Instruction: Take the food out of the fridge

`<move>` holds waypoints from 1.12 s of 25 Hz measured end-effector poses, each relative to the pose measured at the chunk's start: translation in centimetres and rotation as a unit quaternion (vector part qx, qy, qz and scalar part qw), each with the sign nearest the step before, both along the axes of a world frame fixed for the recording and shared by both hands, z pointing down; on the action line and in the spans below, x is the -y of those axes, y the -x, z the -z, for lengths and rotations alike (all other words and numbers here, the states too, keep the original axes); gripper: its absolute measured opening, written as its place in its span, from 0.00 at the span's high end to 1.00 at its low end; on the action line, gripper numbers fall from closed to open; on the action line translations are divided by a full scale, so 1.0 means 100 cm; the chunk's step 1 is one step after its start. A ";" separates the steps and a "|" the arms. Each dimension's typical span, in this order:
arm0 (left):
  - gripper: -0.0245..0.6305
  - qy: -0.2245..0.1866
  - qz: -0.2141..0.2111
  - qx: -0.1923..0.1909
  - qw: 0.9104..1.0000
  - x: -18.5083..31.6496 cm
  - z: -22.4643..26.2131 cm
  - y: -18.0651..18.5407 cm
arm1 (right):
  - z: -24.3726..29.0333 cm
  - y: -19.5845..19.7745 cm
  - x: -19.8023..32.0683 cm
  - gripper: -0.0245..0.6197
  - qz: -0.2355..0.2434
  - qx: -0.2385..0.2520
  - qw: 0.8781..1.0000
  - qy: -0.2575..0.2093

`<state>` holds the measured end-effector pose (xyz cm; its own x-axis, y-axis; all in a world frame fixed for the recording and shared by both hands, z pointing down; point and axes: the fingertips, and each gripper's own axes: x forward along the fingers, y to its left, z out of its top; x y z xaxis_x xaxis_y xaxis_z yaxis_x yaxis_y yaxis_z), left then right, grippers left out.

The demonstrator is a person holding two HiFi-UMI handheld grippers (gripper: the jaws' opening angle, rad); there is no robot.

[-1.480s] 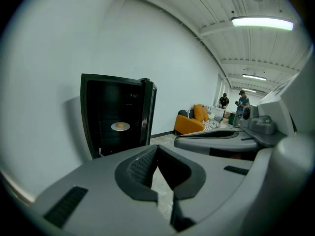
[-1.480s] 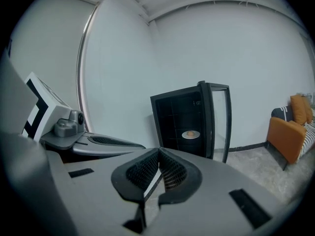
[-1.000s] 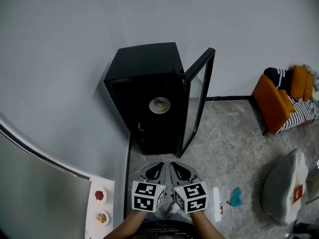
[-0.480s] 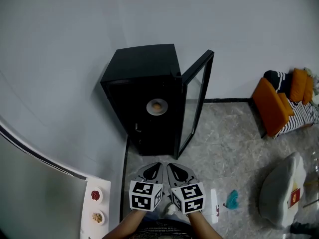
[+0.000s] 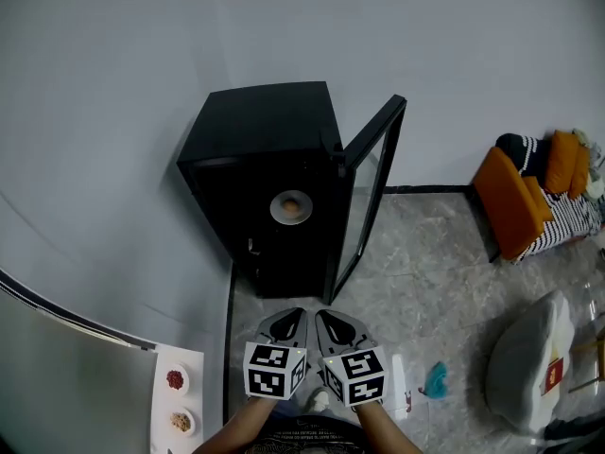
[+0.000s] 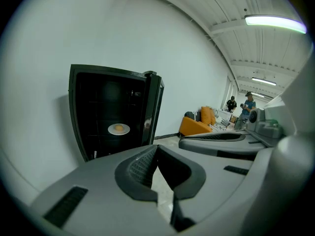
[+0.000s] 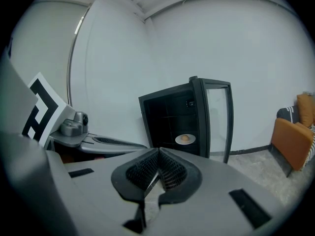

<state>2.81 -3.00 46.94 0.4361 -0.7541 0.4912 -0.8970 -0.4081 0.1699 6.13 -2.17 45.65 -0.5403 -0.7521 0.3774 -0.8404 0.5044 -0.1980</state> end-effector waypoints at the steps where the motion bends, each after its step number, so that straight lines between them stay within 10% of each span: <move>1: 0.94 0.003 0.000 -0.003 1.000 0.006 -0.001 0.002 | -0.001 0.002 0.006 0.93 -0.001 -0.002 1.000 0.001; 15: 0.94 0.059 -0.007 -0.109 0.992 0.133 -0.032 0.030 | -0.012 0.034 0.130 0.93 -0.022 -0.017 1.000 0.016; 28: 0.94 0.113 0.021 -0.347 0.931 0.226 -0.073 0.056 | -0.018 0.071 0.215 0.93 -0.023 -0.056 0.998 0.023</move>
<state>-2.76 -25.57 54.26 0.6793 -0.6894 0.2514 -0.5543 -0.2576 0.7914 -0.93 -23.65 47.46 -0.4582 -0.7558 0.4677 -0.8806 0.4576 -0.1232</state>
